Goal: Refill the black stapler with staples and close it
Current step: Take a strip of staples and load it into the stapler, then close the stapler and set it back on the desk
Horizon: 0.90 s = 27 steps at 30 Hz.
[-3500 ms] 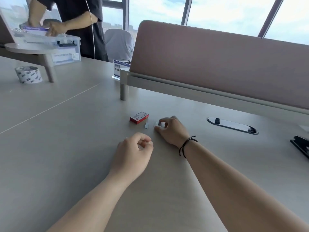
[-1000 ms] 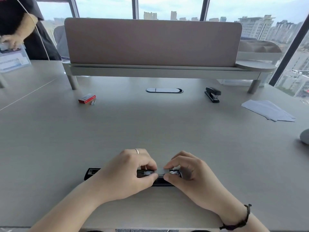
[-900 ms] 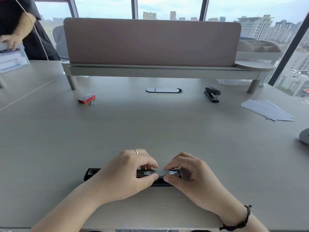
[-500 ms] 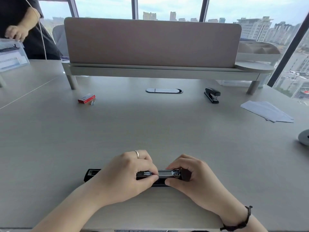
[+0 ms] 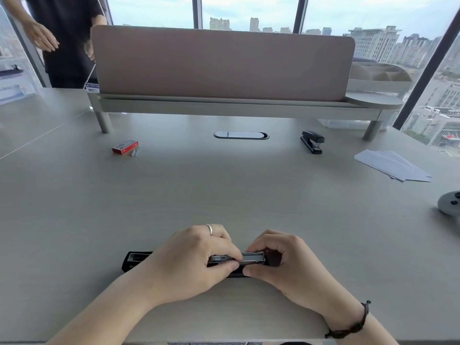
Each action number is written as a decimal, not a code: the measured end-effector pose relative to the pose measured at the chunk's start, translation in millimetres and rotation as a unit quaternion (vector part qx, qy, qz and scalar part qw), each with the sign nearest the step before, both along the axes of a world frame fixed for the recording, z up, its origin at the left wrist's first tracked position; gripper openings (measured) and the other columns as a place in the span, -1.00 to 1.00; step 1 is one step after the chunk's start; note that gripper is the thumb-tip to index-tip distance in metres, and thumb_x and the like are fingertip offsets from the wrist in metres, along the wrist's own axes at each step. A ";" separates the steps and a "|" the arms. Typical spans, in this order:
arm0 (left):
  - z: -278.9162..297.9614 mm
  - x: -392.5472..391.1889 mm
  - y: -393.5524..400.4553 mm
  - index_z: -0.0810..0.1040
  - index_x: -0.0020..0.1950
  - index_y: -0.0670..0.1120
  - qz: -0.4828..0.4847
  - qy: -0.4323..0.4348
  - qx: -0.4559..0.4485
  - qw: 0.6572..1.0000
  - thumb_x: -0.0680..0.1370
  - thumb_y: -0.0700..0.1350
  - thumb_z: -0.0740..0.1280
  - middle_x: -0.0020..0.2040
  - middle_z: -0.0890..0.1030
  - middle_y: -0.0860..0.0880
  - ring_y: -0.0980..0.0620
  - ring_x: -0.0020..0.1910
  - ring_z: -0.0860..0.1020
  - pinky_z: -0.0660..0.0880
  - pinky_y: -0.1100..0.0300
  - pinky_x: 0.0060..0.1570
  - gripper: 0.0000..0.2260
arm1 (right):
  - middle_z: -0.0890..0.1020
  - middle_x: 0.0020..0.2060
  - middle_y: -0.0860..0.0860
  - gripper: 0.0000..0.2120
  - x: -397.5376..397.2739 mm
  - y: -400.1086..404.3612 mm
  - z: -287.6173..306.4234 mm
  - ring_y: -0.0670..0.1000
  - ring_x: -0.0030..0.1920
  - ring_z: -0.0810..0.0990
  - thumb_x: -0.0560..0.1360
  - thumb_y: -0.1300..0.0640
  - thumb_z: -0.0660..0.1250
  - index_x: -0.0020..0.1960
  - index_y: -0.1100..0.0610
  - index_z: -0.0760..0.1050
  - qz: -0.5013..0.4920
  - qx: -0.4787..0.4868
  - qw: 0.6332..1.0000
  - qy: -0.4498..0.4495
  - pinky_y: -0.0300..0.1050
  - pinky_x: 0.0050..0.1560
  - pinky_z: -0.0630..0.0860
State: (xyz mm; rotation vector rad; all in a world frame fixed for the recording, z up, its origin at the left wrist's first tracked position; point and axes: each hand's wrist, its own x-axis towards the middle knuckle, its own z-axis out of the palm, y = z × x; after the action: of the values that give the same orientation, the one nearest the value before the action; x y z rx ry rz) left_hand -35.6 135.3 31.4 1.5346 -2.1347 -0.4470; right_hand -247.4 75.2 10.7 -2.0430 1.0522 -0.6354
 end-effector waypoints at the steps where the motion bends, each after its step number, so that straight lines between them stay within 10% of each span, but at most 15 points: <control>1: 1.6 1.3 0.8 0.63 0.06 0.25 0.000 0.001 0.003 1.000 0.49 0.14 0.32 -0.08 0.57 0.30 0.12 -0.22 0.59 0.57 0.12 -0.16 -0.82 | 0.66 -0.14 -0.06 -0.85 0.0 0.2 0.2 -0.04 -0.19 0.62 0.33 0.02 0.59 -0.13 -0.07 0.68 0.000 0.001 1.000 0.001 -0.16 -0.16 0.50; 9: 10.1 38.5 13.2 0.57 0.10 0.29 0.065 -0.018 0.075 0.995 0.38 0.14 0.49 -0.06 0.65 0.24 0.27 0.01 0.56 0.54 0.30 -0.02 -0.69 | 0.66 -0.12 -0.08 -0.87 0.0 0.4 -1.3 -0.04 -0.19 0.61 0.33 0.00 0.58 -0.15 -0.11 0.67 -0.006 0.001 1.000 0.009 -0.16 -0.13 0.51; 27: 23.5 76.8 36.2 0.62 -0.13 0.15 0.135 0.018 0.087 0.987 0.35 -0.13 0.55 -0.12 0.63 0.10 0.14 -0.22 0.59 0.48 0.36 -0.26 -0.77 | 0.65 -0.11 -0.12 -0.88 1.9 -1.0 -1.3 -0.06 -0.17 0.63 0.33 0.02 0.58 -0.16 -0.05 0.69 -0.001 -0.012 1.000 0.019 -0.17 -0.10 0.51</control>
State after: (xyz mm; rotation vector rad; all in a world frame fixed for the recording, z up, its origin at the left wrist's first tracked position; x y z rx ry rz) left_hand 41.2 171.5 54.9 1.8662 -1.8647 -0.5714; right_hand -245.5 74.2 9.3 -2.0825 1.0721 -0.6160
